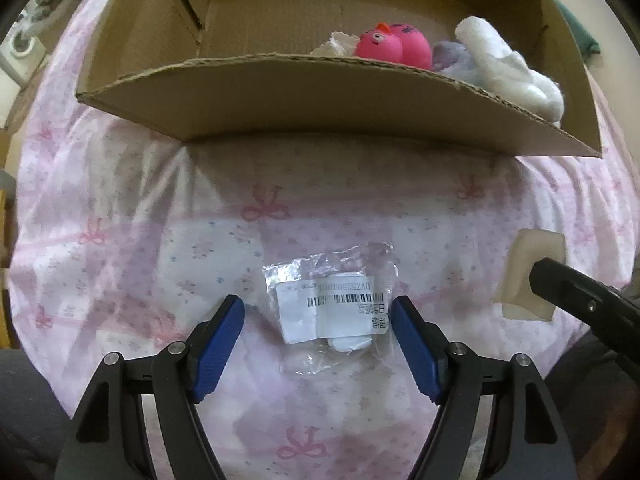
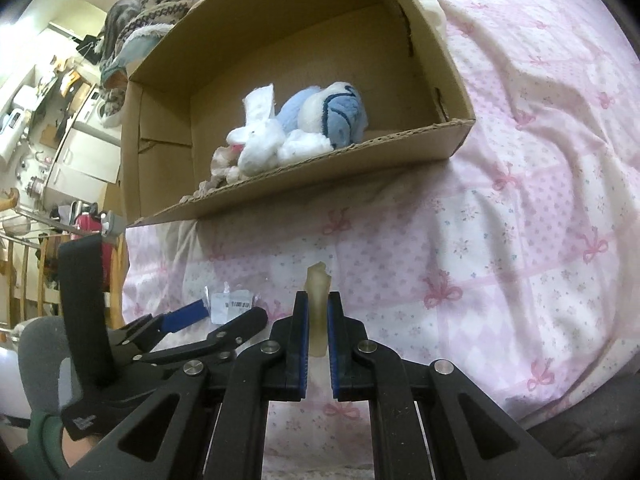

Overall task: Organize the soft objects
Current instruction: 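Grasp the clear plastic bag with the left gripper while the right gripper grasps the tan cork piece, then carry the plastic bag and cork piece over the box with both grippers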

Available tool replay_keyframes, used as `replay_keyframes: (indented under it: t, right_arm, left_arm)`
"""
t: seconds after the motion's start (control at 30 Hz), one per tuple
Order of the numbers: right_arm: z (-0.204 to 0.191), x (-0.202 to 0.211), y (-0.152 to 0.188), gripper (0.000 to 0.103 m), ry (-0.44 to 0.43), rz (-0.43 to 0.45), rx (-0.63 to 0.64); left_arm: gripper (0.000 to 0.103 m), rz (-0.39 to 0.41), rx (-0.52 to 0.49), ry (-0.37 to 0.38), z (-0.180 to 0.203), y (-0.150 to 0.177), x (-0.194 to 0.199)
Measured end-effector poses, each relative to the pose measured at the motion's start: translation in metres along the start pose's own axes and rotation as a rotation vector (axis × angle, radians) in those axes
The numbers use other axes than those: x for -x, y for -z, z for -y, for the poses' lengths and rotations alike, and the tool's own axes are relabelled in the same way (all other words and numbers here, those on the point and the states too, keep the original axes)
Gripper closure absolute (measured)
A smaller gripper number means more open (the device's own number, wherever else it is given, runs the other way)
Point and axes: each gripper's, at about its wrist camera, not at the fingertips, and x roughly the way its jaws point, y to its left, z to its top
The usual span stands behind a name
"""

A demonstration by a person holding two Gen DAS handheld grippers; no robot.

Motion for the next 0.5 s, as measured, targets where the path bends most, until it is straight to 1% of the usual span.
replay_keyframes:
  t: [0.03, 0.1, 0.13, 0.2, 0.23, 0.27, 0.3, 0.37, 0.43, 0.5]
  right_arm:
    - [-0.001, 0.0, 0.001, 0.093, 0.004, -0.003, 0.007]
    - [-0.003, -0.002, 0.001, 0.093, 0.008, -0.01, 0.02]
    - [-0.005, -0.003, 0.002, 0.093, 0.009, -0.013, 0.026]
    - [-0.007, -0.004, 0.002, 0.093, 0.01, -0.015, 0.034]
    - [-0.009, -0.006, 0.001, 0.093, 0.011, -0.016, 0.037]
    - [-0.01, -0.006, 0.001, 0.093, 0.012, -0.018, 0.041]
    - [-0.01, -0.007, 0.001, 0.093, 0.014, -0.02, 0.044]
    - [-0.011, -0.008, 0.001, 0.093, 0.016, -0.024, 0.051]
    - [-0.013, -0.008, 0.002, 0.093, 0.018, -0.024, 0.056]
    - [-0.013, -0.007, 0.003, 0.093, 0.019, -0.024, 0.059]
  left_arm:
    - [0.032, 0.005, 0.006, 0.001, -0.001, 0.0, 0.0]
    - [0.043, 0.008, 0.011, -0.005, -0.004, 0.001, 0.001]
    - [0.054, 0.008, 0.01, -0.008, -0.008, 0.002, 0.002]
    - [0.062, 0.007, 0.013, -0.017, -0.012, 0.002, 0.003]
    - [0.068, 0.01, 0.022, -0.009, -0.015, 0.002, 0.004]
    - [0.072, 0.012, 0.027, 0.006, -0.017, 0.001, 0.005]
    - [0.079, 0.012, 0.025, 0.024, -0.017, 0.001, 0.007]
    - [0.081, 0.018, 0.018, 0.024, -0.02, 0.0, 0.01]
    - [0.082, 0.034, 0.013, -0.005, -0.021, 0.0, 0.014]
    - [0.082, 0.044, 0.019, -0.012, -0.022, 0.0, 0.018]
